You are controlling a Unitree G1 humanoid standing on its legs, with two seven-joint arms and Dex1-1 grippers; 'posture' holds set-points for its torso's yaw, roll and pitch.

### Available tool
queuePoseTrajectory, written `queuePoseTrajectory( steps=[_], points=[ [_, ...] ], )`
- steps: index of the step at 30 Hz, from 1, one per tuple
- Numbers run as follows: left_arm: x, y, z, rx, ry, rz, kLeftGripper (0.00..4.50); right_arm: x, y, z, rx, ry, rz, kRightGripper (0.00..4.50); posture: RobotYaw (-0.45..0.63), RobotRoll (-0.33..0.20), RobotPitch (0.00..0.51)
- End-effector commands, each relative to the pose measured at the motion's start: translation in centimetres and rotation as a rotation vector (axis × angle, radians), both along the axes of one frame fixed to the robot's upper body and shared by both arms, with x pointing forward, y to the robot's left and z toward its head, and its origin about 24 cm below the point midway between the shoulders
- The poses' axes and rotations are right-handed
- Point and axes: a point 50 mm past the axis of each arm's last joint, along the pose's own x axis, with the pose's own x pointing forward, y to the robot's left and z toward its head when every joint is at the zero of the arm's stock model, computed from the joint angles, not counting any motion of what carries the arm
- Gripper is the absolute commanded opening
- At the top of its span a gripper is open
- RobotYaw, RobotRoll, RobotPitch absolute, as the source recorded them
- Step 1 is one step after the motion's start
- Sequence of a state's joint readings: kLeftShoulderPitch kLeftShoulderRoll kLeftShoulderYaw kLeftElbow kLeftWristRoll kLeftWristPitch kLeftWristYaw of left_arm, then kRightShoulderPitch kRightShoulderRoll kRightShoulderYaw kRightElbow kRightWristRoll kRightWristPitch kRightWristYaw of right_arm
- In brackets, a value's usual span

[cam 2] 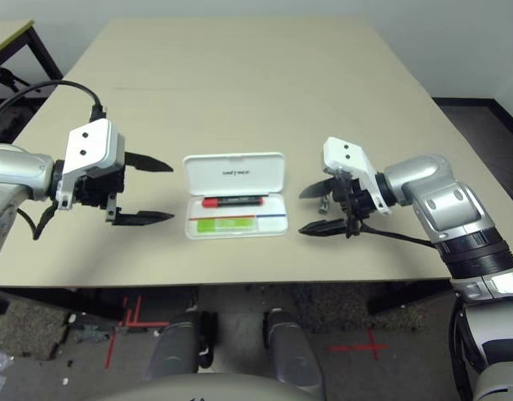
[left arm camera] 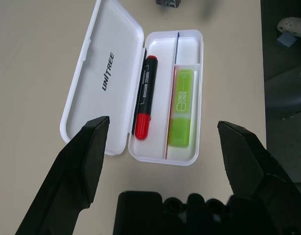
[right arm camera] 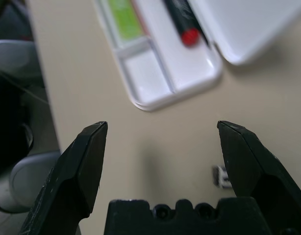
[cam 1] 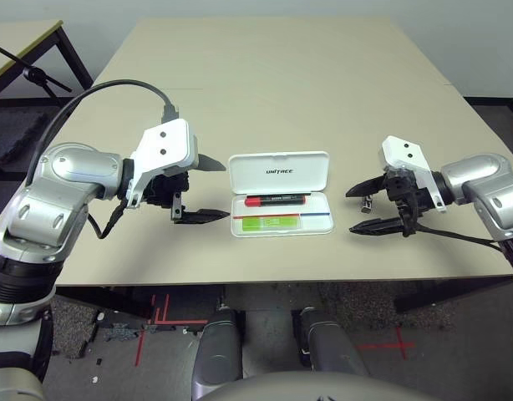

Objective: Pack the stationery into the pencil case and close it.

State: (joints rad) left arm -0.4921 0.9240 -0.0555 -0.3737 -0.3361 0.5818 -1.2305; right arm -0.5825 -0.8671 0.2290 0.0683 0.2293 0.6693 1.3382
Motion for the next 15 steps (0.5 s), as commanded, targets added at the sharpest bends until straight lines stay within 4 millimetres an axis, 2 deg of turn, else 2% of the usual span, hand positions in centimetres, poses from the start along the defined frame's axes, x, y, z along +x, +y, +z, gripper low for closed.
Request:
queuePoseTrajectory(
  steps=[1,5,10,15],
  points=[
    [-0.2,-0.2,-0.7,0.000,0.021,0.001,4.46,0.7,0.2,1.3,0.008,-0.024,-0.165,4.50,0.00,0.000,0.128],
    [-0.3,-0.4,-0.8,-0.008,0.030,-0.003,4.46,1.6,-0.6,2.1,0.041,0.002,-0.502,4.50,0.00,0.000,0.133],
    [-0.3,-0.6,-1.2,-0.005,0.040,-0.015,4.46,1.1,-0.3,1.7,0.076,0.064,-0.704,4.50,-0.02,0.000,0.140],
    [0.0,-1.0,-1.6,0.002,0.043,-0.028,4.46,0.4,0.4,0.1,0.068,0.109,-0.855,4.50,-0.03,0.000,0.145]
  ],
)
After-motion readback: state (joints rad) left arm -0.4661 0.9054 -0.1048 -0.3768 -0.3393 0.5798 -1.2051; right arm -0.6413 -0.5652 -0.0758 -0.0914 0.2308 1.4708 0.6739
